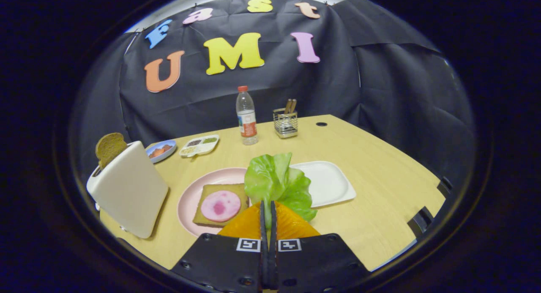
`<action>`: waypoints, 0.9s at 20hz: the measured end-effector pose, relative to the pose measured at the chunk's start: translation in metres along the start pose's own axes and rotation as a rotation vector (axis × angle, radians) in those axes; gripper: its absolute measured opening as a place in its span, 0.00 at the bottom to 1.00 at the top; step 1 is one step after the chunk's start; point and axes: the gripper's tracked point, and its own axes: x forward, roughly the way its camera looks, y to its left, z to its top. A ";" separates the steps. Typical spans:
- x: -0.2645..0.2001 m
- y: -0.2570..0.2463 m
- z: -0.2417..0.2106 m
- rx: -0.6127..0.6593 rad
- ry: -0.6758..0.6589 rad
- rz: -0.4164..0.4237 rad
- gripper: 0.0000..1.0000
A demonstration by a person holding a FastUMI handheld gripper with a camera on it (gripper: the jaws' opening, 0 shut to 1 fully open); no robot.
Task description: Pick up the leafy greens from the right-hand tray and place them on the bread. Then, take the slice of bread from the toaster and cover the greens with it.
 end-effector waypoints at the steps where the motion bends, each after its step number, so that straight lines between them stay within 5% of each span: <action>1: 0.002 0.010 -0.001 -0.021 -0.001 0.008 0.00; 12: 0.039 0.080 -0.033 -0.102 0.093 0.077 0.02; 13: 0.040 0.082 -0.034 -0.102 0.100 0.079 0.10; 15: 0.044 0.084 -0.035 -0.105 0.103 0.077 0.11; 17: 0.046 0.079 -0.036 -0.107 0.112 0.055 0.40; 18: 0.048 0.079 -0.039 -0.101 0.121 0.058 0.45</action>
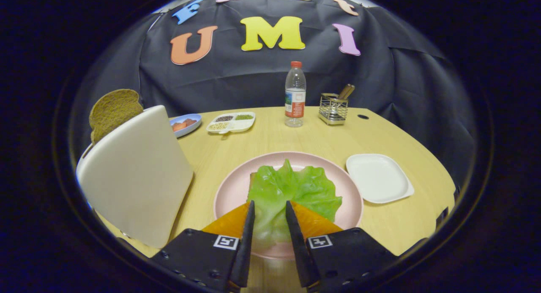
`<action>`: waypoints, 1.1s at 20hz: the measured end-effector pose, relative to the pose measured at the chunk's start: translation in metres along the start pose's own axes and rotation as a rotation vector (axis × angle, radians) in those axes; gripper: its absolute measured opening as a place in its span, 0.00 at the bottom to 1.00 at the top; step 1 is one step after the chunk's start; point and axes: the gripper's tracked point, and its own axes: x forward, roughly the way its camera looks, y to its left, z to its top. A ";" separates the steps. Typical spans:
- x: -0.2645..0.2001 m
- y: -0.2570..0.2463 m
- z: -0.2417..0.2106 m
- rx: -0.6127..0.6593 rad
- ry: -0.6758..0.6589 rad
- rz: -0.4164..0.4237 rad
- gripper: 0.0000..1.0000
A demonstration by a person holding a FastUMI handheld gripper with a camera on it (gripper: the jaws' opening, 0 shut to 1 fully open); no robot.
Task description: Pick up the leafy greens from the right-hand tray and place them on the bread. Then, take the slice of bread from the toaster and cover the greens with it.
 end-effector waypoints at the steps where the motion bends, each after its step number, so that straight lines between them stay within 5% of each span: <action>1: 0.000 0.002 -0.001 0.003 0.006 0.007 0.51; 7: -0.027 0.005 0.013 0.030 -0.045 0.034 0.85; 9: -0.044 0.006 0.025 0.031 -0.077 0.039 0.90; 22: -0.155 0.100 0.145 -0.057 -0.308 0.147 0.96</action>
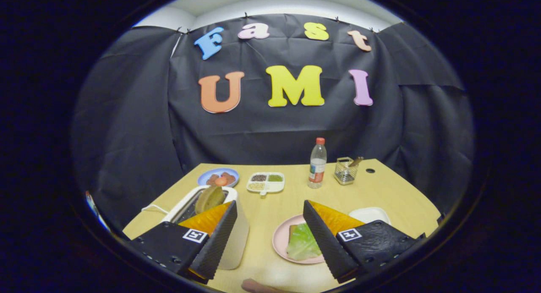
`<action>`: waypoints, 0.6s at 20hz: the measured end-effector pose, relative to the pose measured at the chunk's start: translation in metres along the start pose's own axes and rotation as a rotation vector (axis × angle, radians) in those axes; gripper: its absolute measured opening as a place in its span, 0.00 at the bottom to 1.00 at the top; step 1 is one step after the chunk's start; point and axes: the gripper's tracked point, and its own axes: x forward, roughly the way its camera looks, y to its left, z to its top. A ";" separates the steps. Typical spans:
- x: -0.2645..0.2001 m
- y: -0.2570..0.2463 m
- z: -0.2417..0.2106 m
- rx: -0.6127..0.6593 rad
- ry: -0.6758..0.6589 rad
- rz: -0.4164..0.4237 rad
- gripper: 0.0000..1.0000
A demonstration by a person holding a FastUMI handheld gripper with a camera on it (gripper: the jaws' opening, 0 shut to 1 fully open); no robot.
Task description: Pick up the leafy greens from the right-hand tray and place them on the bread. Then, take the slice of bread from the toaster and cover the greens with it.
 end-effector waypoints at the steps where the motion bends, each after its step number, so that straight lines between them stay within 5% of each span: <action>1: 0.002 0.012 0.007 -0.006 -0.006 0.011 0.96; 10: 0.063 0.076 -0.005 -0.024 0.127 0.052 0.96; 12: 0.074 0.081 -0.014 -0.035 0.173 0.047 0.86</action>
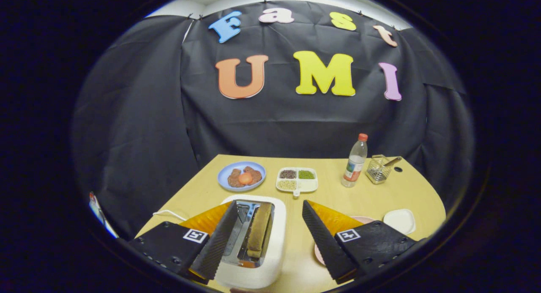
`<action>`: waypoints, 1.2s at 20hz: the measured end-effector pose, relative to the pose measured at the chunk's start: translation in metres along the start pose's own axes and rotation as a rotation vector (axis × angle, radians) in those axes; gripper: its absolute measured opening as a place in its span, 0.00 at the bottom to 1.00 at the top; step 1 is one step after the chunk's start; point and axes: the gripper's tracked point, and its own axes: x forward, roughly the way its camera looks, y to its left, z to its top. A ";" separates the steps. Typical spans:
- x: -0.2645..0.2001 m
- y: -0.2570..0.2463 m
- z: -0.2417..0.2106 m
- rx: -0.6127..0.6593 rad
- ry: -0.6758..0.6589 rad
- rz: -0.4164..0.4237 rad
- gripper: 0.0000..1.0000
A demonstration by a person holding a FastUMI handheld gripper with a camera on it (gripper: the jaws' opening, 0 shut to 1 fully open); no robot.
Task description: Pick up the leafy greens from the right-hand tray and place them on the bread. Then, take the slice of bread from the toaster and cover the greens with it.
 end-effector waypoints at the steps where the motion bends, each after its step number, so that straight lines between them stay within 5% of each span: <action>1: 0.005 -0.001 -0.002 0.000 0.021 -0.013 0.81; 6: 0.021 0.007 -0.015 -0.018 0.121 -0.028 0.51; 9: 0.020 0.011 -0.020 -0.036 0.174 -0.022 0.22; 11: 0.017 0.007 -0.017 -0.025 0.195 -0.035 0.14; 14: 0.000 0.007 0.008 0.002 0.159 -0.044 0.07; 24: -0.097 -0.021 0.151 0.073 -0.079 -0.062 0.07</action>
